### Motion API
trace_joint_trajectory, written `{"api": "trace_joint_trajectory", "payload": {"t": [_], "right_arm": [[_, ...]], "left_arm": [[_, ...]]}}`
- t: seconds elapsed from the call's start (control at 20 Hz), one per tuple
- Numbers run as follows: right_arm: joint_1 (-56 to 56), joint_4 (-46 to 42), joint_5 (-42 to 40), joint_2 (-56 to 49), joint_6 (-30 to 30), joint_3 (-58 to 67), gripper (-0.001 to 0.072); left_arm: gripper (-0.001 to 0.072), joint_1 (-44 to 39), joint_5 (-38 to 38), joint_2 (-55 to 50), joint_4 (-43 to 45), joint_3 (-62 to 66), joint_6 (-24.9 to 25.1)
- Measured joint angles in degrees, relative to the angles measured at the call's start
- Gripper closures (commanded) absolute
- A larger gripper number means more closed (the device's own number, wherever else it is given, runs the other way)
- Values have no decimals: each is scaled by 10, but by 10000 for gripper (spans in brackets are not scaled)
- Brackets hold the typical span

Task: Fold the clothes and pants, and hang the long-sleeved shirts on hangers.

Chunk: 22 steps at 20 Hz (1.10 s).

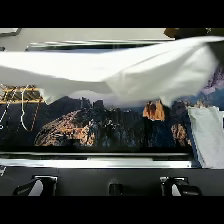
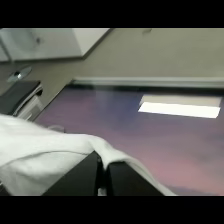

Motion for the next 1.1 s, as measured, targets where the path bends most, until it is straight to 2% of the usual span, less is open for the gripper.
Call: {"api": "trace_joint_trajectory", "payload": {"t": [0.15, 0.35, 0.55, 0.7, 0.9, 1.1], "right_arm": [[0, -96, -11, 58, 79, 45, 682], [0, -167, 9, 67, 172, 64, 682], [0, -182, 55, -3, 236, 69, 681], [1, -176, 92, -104, 256, 69, 681], [14, -171, 120, -290, 240, 68, 681], [45, -187, 59, -476, 211, 68, 682]], "left_arm": [[695, 0, -30, 58, 100, 24, -70], [695, -1, -68, 79, 153, 26, -88], [694, -1, -82, 31, 99, -5, -46], [694, -3, -74, -58, 36, -52, 2], [695, -29, -2, -228, -2, -112, 56], [695, -69, 107, -416, -5, -125, 87]]}}
